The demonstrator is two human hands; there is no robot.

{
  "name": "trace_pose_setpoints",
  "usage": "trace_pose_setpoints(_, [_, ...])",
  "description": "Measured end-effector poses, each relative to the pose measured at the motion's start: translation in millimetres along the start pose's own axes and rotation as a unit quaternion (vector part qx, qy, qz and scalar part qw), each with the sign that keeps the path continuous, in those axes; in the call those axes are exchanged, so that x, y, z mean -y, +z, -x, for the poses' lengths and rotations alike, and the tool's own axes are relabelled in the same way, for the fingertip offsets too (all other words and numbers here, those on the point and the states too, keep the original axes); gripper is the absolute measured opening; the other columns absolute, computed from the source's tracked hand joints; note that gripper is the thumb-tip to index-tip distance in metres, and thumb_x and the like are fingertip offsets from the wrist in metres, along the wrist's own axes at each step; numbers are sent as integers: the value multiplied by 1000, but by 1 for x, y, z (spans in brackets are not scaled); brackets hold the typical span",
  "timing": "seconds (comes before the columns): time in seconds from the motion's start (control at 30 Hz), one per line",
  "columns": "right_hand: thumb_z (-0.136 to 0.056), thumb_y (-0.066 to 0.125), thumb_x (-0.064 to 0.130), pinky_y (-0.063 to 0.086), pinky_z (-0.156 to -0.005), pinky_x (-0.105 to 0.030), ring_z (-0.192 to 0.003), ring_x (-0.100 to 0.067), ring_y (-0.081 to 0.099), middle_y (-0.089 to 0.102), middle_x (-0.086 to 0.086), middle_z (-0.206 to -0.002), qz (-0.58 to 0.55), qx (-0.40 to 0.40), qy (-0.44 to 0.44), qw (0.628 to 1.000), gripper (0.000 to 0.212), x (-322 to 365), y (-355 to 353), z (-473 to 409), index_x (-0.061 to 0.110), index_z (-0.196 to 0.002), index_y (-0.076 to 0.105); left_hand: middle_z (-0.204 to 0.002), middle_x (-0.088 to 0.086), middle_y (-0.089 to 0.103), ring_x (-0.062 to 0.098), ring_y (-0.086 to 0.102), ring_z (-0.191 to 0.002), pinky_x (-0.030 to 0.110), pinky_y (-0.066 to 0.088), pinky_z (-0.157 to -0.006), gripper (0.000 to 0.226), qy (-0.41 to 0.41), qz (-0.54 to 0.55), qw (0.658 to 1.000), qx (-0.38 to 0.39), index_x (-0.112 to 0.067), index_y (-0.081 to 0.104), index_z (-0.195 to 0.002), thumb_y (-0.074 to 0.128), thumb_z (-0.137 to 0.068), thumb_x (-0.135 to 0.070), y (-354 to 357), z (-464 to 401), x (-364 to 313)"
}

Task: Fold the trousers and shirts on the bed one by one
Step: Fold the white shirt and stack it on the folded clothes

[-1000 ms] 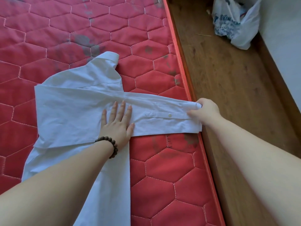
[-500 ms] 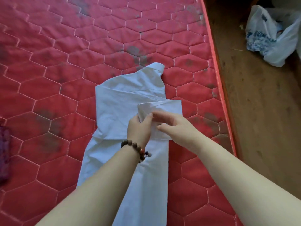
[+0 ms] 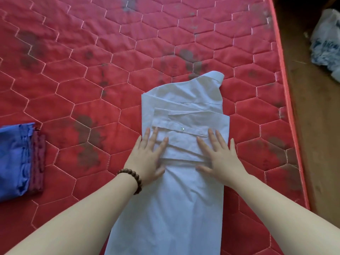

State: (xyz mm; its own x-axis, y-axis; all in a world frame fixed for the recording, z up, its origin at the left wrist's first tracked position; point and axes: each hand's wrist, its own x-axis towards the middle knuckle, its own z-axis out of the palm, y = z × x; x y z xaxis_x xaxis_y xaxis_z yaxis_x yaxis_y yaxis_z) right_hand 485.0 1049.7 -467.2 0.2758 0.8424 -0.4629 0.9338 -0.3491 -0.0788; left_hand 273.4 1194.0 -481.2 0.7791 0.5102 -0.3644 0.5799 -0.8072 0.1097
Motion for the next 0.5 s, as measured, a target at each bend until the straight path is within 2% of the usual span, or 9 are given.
trace_pose_setpoints(0.07, [-95, 39, 49, 0, -117, -56, -146, -26, -19, -24, -6, -157, 24, -20, -3, 1000, 76, 4, 2, -1, 33, -150, -12, -154, 28, 17, 45, 19, -142, 53, 22, -114, 56, 11, -27, 997, -72, -22, 34, -147, 37, -91, -18, -7, -4, -2])
trace_pose_setpoints(0.1, [-97, 38, 40, 1, -116, -56, -146, -28, -16, -21, -8, -158, 31, -26, -5, 999, 73, 6, 2, -2, 29, -152, -10, -143, 32, 37, 48, 38, -131, 57, 36, -105, 53, 17, -33, 993, -115, -17, 52, -136, 32, -88, -9, -11, -7, -3])
trace_pose_setpoints(0.17, [-97, 37, 24, 0, -116, -58, -146, -30, -15, -20, -9, -158, 42, -31, -7, 999, 72, 10, 3, -1, 25, -151, -11, -126, 33, 55, 49, 55, -114, 58, 49, -90, 52, 32, -50, 986, -154, -9, 67, -118, 29, -84, -4, -16, -11, 0])
trace_pose_setpoints(0.27, [-91, 34, 4, -4, -114, -60, -145, -29, -20, -26, -6, -157, 40, -42, 15, 998, 81, 17, 5, -1, 30, -149, -17, -124, 36, 54, 50, 57, -111, 57, 50, -89, 53, 43, -27, 984, -171, -4, 67, -116, 27, -82, 0, -18, -18, 4])
trace_pose_setpoints(0.33, [-88, 34, -1, 0, -115, -58, -146, -29, -17, -22, -7, -158, 16, -57, 22, 998, 83, 24, 5, -4, 31, -151, -8, -123, 39, 53, 53, 55, -110, 59, 48, -89, 54, 39, -4, 982, -184, 0, 65, -117, 27, -79, 4, -17, -17, 9])
trace_pose_setpoints(0.43, [-89, 42, 0, 6, -117, -52, -148, -28, -9, -10, -9, -160, -40, -86, 7, 995, 77, 32, 7, -6, 28, -153, 10, -129, 37, 49, 55, 50, -116, 63, 42, -94, 56, 9, 21, 973, -229, 4, 61, -122, 33, -74, 15, -13, -12, 21])
trace_pose_setpoints(0.5, [-89, 48, 10, 4, -118, -50, -148, -26, -5, -3, -9, -160, -54, -91, -3, 994, 74, 34, 10, -5, 28, -152, 15, -141, 34, 38, 53, 39, -128, 60, 33, -106, 65, -10, 44, 975, -217, -1, 51, -134, 42, -73, 22, -7, -10, 28])
